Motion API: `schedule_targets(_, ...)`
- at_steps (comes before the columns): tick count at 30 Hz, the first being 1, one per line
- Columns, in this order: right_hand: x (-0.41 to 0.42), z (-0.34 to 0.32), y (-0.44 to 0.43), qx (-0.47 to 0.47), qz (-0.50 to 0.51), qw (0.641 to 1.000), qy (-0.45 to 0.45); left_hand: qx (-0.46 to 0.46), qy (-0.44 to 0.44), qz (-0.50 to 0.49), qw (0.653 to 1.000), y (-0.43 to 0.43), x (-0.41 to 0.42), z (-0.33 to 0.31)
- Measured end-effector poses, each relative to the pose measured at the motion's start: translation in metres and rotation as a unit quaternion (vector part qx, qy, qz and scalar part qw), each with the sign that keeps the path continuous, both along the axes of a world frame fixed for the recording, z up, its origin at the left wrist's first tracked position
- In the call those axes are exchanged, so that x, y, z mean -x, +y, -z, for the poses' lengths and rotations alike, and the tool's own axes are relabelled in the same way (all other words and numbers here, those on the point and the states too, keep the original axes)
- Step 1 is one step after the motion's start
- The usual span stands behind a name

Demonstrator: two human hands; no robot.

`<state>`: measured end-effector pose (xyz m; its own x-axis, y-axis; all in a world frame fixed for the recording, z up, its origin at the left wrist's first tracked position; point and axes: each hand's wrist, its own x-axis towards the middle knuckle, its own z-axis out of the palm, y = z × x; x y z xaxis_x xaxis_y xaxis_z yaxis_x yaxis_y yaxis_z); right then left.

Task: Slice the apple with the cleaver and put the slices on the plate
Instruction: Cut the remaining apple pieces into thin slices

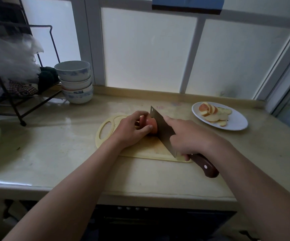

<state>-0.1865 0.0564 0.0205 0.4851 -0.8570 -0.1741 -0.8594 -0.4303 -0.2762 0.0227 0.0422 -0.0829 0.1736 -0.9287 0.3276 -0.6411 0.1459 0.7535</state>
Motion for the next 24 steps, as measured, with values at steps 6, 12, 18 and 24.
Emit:
schedule_targets(6,0.003,0.000,0.001,0.090,0.010,0.990,-0.111,-0.013,0.000,0.006,1.000,0.001,0.002,-0.002)
schedule_targets(12,-0.003,-0.001,0.001,0.089,0.004,0.987,-0.137,-0.022,0.000,0.006,1.000,0.003,0.003,-0.004)
schedule_targets(18,-0.006,0.000,0.002,0.085,0.007,0.987,-0.136,-0.021,-0.004,0.003,1.000,0.003,0.003,-0.004)
schedule_targets(24,-0.005,-0.003,0.005,0.075,0.005,0.988,-0.133,-0.023,-0.001,0.000,1.000,0.003,0.004,-0.004)
